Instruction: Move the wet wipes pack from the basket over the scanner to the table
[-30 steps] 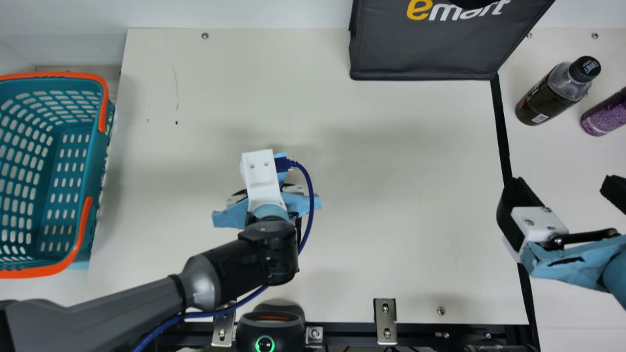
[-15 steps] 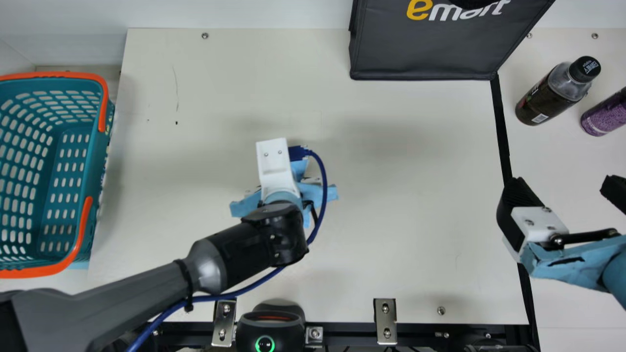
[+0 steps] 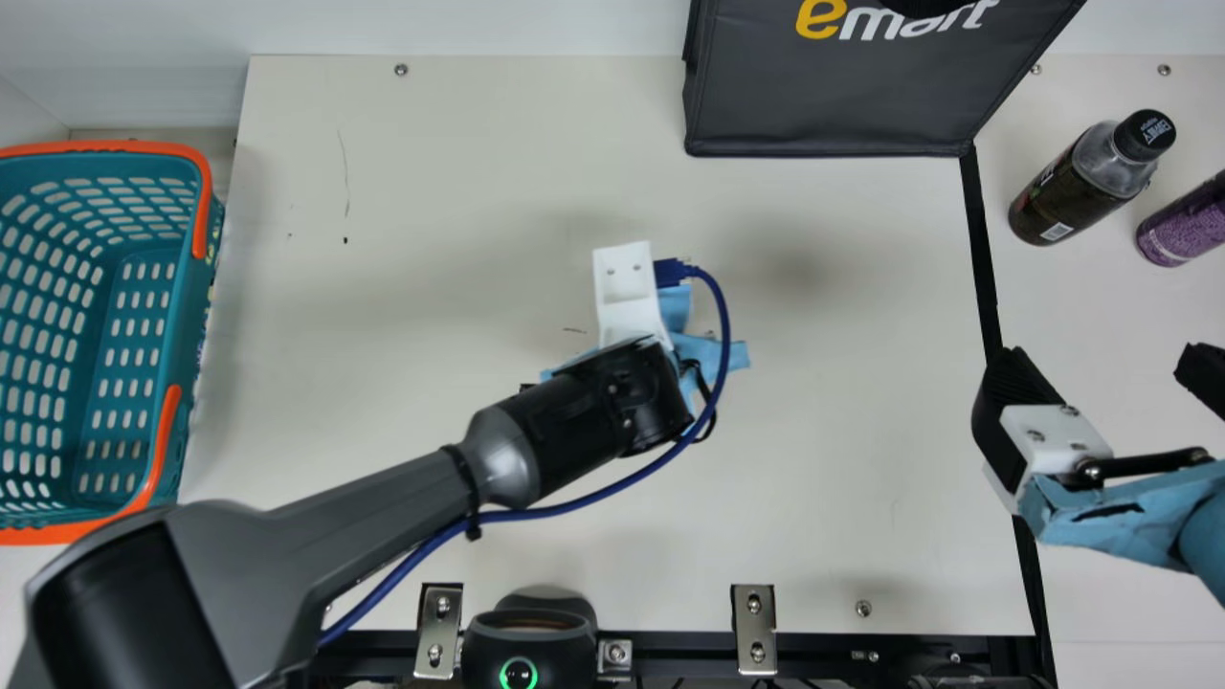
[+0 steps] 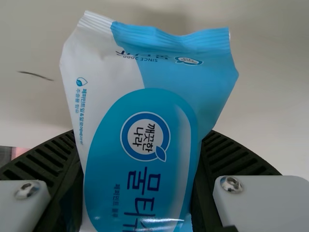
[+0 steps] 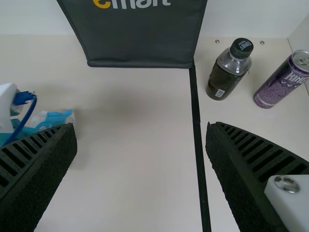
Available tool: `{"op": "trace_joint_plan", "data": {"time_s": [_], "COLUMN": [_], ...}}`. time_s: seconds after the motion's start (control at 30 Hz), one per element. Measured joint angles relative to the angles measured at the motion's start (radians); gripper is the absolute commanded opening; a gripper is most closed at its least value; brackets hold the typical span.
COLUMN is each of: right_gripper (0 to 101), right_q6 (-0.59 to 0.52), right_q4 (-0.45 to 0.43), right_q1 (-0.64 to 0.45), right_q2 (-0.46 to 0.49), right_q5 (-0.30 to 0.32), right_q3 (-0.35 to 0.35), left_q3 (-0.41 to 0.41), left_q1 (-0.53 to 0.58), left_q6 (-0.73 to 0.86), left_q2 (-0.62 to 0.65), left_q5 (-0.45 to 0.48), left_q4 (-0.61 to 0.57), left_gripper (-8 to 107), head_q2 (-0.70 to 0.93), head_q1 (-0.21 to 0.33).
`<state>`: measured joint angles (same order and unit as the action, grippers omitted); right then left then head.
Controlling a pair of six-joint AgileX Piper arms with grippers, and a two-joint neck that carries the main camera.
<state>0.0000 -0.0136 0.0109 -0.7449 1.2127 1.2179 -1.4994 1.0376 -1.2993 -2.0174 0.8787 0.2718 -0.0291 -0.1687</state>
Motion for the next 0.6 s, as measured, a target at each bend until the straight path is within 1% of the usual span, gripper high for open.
{"op": "trace_joint_plan", "data": {"time_s": [0.03, 0.37, 0.47, 0.6], "right_gripper": [95, 95, 95, 95], "right_q6": [0.0, 0.0, 0.0, 0.0], "right_q4": [0.0, 0.0, 0.0, 0.0], "right_q1": [0.0, 0.0, 0.0, 0.0], "right_q2": [0.0, 0.0, 0.0, 0.0], "right_q5": [0.0, 0.0, 0.0, 0.0], "right_q3": [0.0, 0.0, 0.0, 0.0], "left_q3": [-0.024, -0.22, -0.256, -0.269], "left_q1": [-0.002, -0.017, -0.022, -0.031], "left_q6": [0.012, 0.087, 0.098, 0.111], "left_q2": [-0.016, -0.145, -0.167, -0.175], "left_q5": [0.002, 0.031, 0.033, 0.018], "left_q4": [-0.02, -0.177, -0.211, -0.252], "left_gripper": [-8, 25, 35, 49], "head_q2": [0.0, 0.0, 0.0, 0.0], "head_q1": [0.002, 0.002, 0.0, 0.0]}}
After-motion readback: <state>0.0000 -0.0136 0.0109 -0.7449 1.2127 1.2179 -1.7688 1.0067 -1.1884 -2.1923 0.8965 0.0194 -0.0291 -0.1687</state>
